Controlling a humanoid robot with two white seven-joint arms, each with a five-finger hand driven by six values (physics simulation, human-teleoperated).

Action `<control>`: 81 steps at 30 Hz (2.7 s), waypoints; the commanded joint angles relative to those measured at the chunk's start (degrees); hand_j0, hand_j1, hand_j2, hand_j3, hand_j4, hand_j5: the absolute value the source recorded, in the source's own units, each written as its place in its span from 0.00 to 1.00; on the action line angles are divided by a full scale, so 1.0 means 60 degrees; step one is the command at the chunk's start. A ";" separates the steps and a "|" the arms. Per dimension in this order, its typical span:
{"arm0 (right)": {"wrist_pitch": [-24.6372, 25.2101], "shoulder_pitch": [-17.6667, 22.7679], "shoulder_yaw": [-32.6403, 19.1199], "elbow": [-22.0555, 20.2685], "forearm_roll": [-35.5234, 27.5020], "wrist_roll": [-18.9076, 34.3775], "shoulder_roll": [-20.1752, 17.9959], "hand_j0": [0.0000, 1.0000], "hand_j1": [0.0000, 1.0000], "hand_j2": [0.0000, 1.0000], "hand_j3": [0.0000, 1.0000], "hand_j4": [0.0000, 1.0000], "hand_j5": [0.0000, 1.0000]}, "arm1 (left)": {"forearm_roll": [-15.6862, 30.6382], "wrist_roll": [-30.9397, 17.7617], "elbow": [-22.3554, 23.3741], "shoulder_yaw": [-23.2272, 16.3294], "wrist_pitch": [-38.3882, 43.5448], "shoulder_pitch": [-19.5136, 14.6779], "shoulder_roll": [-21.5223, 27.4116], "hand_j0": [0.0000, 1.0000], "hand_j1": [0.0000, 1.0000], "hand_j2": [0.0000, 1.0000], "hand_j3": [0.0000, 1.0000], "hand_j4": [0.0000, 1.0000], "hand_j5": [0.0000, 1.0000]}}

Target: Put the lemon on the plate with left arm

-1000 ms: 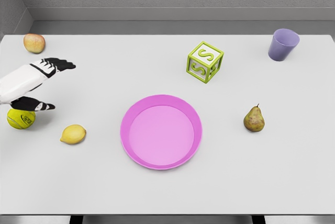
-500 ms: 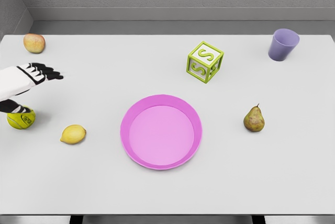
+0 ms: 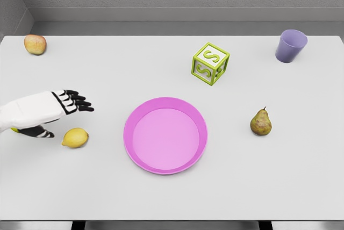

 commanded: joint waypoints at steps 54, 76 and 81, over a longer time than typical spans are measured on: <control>0.0000 0.0000 -0.0001 0.0010 0.0001 0.0001 -0.0001 1.00 1.00 1.00 1.00 1.00 1.00 | -0.0905 -0.1971 -0.0077 -0.1131 0.0013 -0.0835 -0.1017 1.00 1.00 1.00 1.00 1.00 1.00; 0.0000 0.0000 -0.0001 0.0010 0.0001 0.0001 -0.0001 1.00 1.00 1.00 1.00 1.00 1.00 | -0.1212 -0.2425 -0.0121 -0.1336 0.0013 -0.0850 -0.1002 0.85 0.85 0.85 0.85 0.85 0.85; 0.0000 0.0000 -0.0001 -0.0004 0.0001 0.0001 -0.0001 1.00 1.00 1.00 1.00 1.00 1.00 | -0.1198 -0.2543 -0.0165 -0.1380 0.0013 -0.0850 -0.0973 0.76 0.76 0.76 0.76 0.76 0.76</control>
